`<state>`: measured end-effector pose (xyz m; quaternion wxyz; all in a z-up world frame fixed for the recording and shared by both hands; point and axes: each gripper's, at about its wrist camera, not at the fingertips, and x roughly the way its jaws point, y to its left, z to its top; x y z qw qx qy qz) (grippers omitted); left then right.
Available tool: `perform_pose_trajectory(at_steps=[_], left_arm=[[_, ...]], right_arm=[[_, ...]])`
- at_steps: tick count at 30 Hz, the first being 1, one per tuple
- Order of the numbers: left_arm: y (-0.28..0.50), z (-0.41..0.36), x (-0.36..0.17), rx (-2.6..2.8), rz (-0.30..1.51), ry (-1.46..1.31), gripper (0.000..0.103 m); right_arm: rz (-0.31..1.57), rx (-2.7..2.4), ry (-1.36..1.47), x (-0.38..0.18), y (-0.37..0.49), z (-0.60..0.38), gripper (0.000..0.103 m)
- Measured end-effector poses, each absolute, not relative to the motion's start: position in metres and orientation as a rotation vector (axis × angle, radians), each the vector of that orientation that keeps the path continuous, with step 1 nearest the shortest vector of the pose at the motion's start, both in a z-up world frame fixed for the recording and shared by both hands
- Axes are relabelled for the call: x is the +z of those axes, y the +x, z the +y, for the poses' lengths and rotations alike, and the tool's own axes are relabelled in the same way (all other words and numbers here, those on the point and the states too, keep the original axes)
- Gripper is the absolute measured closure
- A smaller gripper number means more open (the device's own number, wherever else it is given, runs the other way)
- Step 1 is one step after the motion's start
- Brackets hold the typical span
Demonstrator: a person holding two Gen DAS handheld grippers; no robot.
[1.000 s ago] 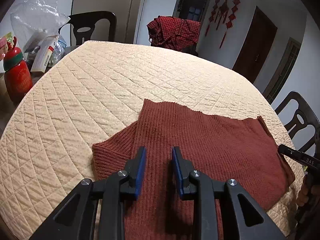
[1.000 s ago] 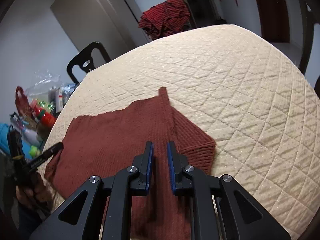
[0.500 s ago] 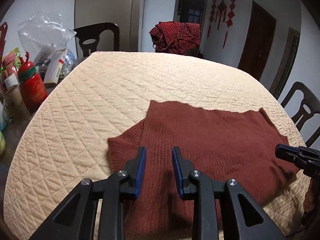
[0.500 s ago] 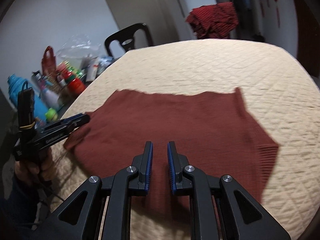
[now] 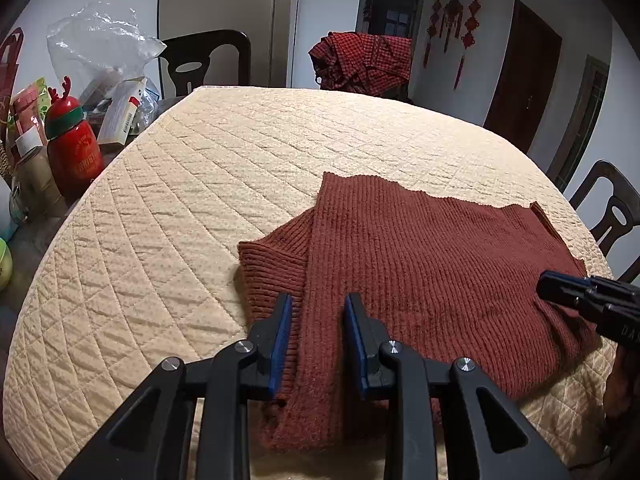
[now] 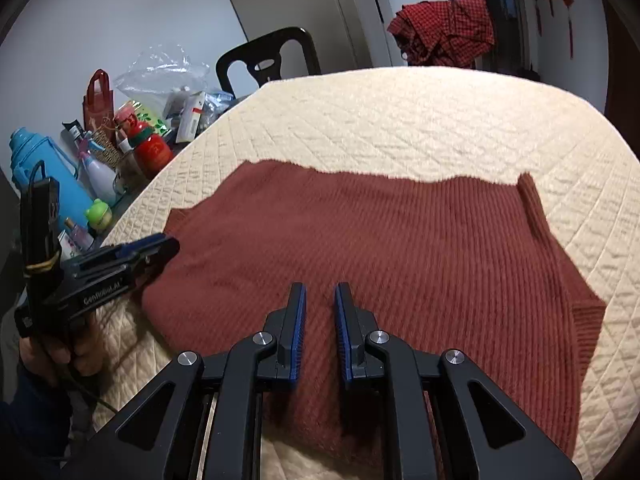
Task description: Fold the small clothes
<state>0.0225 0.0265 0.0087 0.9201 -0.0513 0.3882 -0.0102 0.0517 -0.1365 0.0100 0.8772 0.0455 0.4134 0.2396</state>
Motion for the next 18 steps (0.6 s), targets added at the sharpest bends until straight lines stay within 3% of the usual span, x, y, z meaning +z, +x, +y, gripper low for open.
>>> perform_pose_trajectory(at_steps=[7, 18], left_arm=[[0.020, 0.039, 0.010, -0.005, 0.800, -0.134, 0.059], [0.016, 0.052, 0.004, -0.031, 0.823, -0.230, 0.050]], right_arm=[[0.891, 0.506, 0.084, 0.002, 0.063, -0.124, 0.088], [0.889, 0.524, 0.073, 0.008, 0.059, -0.117, 0.088]])
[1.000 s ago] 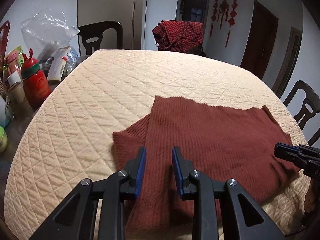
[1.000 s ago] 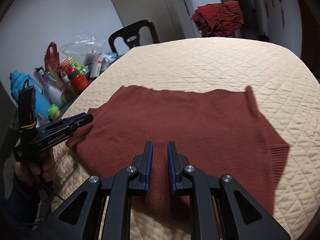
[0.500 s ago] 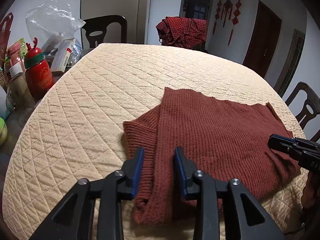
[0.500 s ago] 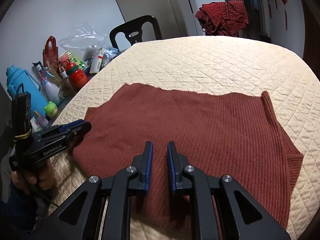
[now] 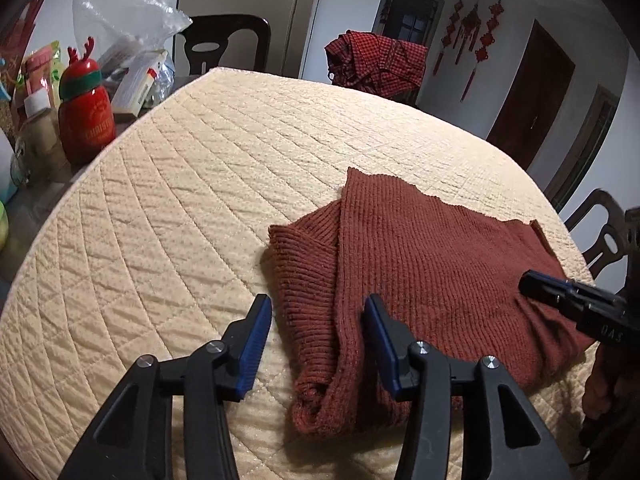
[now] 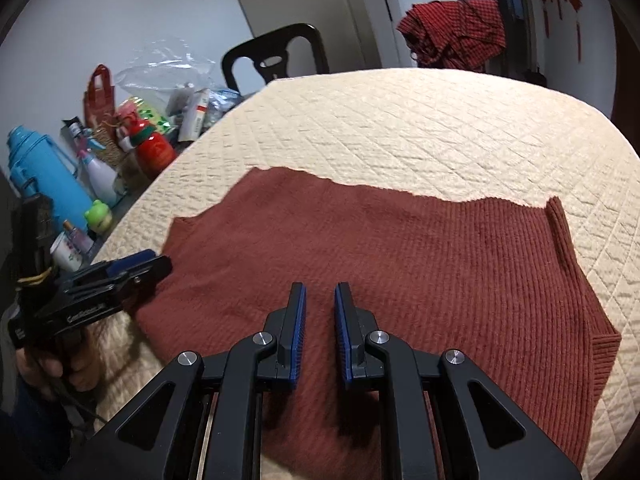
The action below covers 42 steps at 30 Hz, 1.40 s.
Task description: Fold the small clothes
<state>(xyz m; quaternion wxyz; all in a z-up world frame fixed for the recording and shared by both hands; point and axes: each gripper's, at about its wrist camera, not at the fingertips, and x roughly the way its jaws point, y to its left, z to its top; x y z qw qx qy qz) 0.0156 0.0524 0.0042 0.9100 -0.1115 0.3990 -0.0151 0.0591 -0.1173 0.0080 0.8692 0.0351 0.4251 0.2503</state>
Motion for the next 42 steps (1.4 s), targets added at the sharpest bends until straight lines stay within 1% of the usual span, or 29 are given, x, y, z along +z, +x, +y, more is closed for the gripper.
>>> perform_pose_trajectory(at_steps=[10, 19, 20, 22, 24, 30, 32, 37, 39, 40, 41, 42], left_arm=[[0.015, 0.060, -0.003, -0.068, 0.839, -0.298, 0.048], [0.009, 0.065, -0.004, -0.064, 0.836, -0.339, 0.047], [0.009, 0.065, -0.004, -0.064, 0.837, -0.345, 0.047], [0.011, 0.066, -0.004, -0.075, 0.837, -0.367, 0.038], [0.017, 0.065, -0.003, -0.098, 0.832, -0.378, 0.034], [0.036, 0.068, -0.007, -0.161, 0.804, -0.432, 0.035], [0.034, 0.071, -0.007, -0.177, 0.801, -0.464, 0.036], [0.018, 0.073, -0.009, -0.222, 0.798, -0.517, 0.044], [0.014, 0.071, -0.010, -0.246, 0.815, -0.532, 0.044], [0.013, 0.069, -0.010, -0.253, 0.822, -0.528, 0.050], [0.014, 0.067, -0.011, -0.264, 0.833, -0.526, 0.052], [0.015, 0.065, -0.011, -0.258, 0.831, -0.515, 0.058]], right_arm=[[0.909, 0.580, 0.042, 0.003, 0.021, -0.115, 0.088], [0.937, 0.608, 0.075, -0.008, 0.013, -0.119, 0.088], [0.940, 0.612, 0.085, -0.009, 0.014, -0.120, 0.088], [0.940, 0.618, 0.094, -0.009, 0.015, -0.121, 0.088], [0.937, 0.622, 0.095, -0.010, 0.014, -0.121, 0.088], [0.941, 0.627, 0.110, -0.010, 0.013, -0.122, 0.088], [0.940, 0.626, 0.114, -0.010, 0.013, -0.123, 0.088], [0.940, 0.628, 0.120, -0.010, 0.013, -0.124, 0.088], [0.940, 0.631, 0.116, -0.010, 0.013, -0.124, 0.088], [0.940, 0.632, 0.116, -0.011, 0.013, -0.124, 0.088], [0.941, 0.632, 0.116, -0.010, 0.013, -0.124, 0.088], [0.941, 0.633, 0.117, -0.010, 0.013, -0.124, 0.088]])
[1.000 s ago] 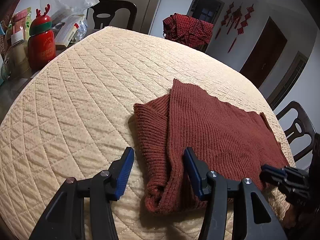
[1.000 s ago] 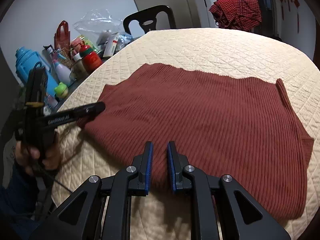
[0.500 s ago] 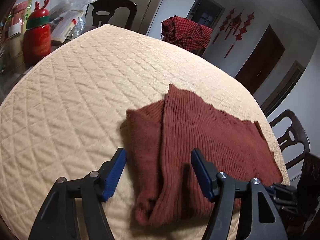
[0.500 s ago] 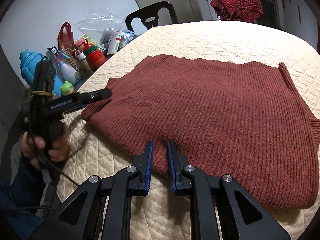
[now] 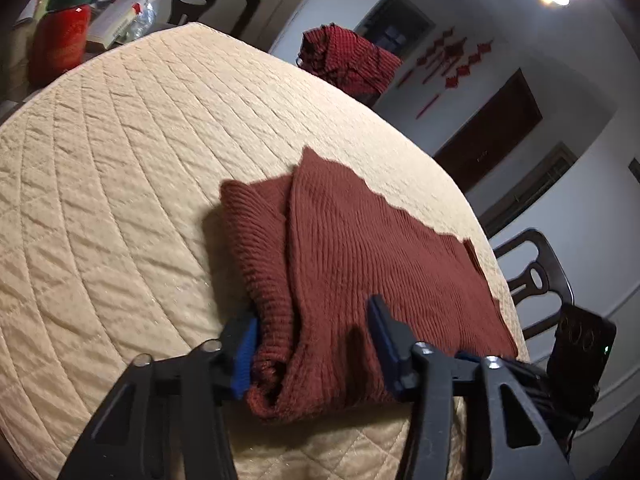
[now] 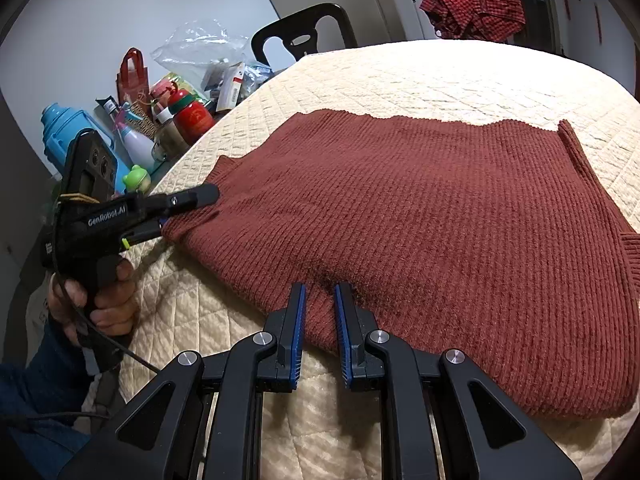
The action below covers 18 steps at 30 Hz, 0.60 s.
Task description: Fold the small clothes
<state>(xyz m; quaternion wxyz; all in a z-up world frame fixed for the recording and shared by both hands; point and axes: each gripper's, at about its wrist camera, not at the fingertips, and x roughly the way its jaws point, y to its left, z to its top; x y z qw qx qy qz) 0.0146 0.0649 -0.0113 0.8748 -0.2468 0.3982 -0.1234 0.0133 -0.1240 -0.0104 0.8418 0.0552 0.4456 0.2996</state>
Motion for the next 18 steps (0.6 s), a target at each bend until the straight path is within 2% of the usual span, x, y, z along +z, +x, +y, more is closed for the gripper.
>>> perform_pose_trajectory(at_steps=[2, 3, 11, 18], left_arm=[[0.017, 0.064, -0.012, -0.253, 0.841, -0.510, 0.078], [0.019, 0.065, -0.014, -0.259, 0.848, -0.525, 0.081], [0.013, 0.061, 0.019, -0.327, 0.752, -0.539, 0.084], [0.029, 0.012, 0.066, -0.468, 0.688, -0.466, 0.084]], right_arm=[[0.942, 0.632, 0.115, -0.010, 0.014, -0.124, 0.088], [0.942, 0.631, 0.114, -0.010, 0.014, -0.123, 0.088], [0.923, 0.626, 0.146, 0.000, 0.011, -0.137, 0.088], [0.859, 0.506, 0.205, 0.015, 0.009, -0.186, 0.088]])
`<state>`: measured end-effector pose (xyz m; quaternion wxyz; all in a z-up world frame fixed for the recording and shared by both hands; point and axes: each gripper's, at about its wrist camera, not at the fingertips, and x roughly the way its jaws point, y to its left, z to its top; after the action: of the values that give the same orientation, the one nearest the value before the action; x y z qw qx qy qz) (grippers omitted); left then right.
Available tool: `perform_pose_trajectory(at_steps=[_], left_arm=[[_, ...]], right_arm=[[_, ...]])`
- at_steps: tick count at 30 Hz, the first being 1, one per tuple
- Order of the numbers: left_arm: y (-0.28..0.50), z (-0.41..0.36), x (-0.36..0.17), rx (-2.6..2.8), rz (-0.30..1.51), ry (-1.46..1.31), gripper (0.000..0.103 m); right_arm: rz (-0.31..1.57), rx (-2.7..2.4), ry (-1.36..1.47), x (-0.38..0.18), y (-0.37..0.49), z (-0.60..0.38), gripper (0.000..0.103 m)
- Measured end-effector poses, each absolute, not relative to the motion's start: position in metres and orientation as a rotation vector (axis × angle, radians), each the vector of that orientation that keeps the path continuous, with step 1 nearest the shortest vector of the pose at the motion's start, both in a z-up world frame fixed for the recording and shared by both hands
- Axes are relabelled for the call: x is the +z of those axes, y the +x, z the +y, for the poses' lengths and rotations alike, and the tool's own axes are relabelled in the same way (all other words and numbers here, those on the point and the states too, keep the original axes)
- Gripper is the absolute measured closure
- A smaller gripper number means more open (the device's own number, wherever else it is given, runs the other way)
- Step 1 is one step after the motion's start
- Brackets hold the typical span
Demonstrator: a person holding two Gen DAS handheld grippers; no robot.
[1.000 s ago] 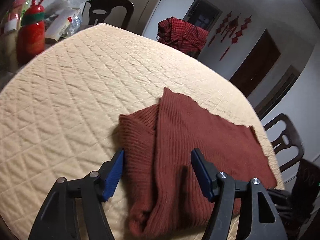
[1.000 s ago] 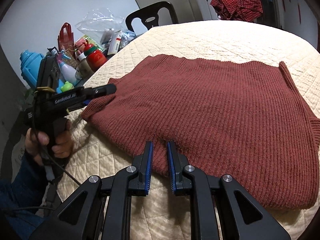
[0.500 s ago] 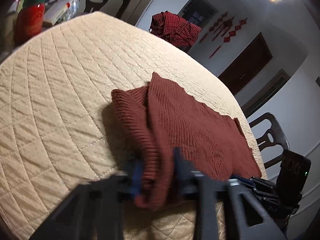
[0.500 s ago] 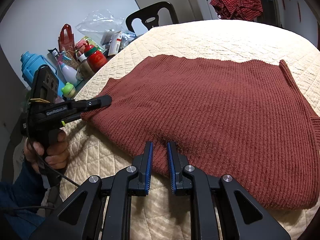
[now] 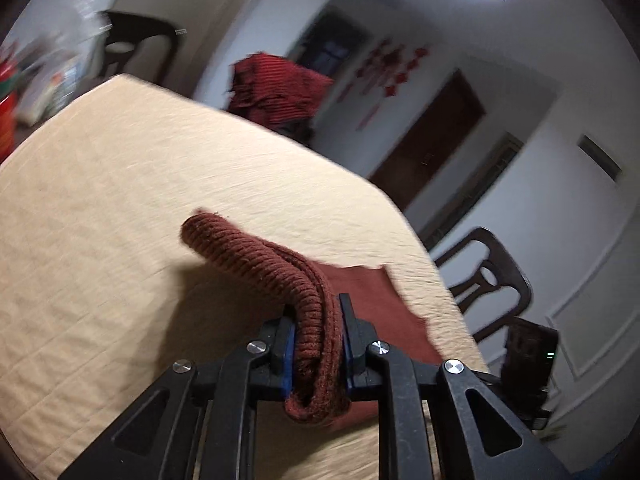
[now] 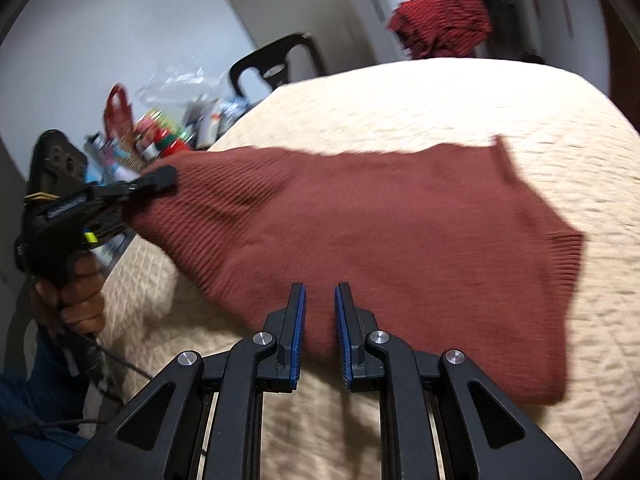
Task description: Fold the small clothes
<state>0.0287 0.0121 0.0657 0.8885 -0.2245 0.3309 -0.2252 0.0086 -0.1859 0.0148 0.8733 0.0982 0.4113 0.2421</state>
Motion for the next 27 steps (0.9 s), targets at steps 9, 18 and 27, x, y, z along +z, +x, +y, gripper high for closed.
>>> perform_pose_trajectory(at_steps=[9, 18, 27], left_arm=[[0.068, -0.101, 0.081, -0.727, 0.733, -0.332, 0.084], [0.084, -0.157, 0.025, -0.797, 0.924, -0.278, 0.071], [0.063, -0.095, 0.076, -0.683, 0.711, -0.272, 0.060]], right_arm=[[0.814, 0.346, 0.308, 0.020, -0.005, -0.251, 0.088], [0.800, 0.310, 0.402, 0.018, -0.015, -0.280, 0.088], [0.782, 0.475, 0.627, 0.016, -0.010, -0.290, 0.052]])
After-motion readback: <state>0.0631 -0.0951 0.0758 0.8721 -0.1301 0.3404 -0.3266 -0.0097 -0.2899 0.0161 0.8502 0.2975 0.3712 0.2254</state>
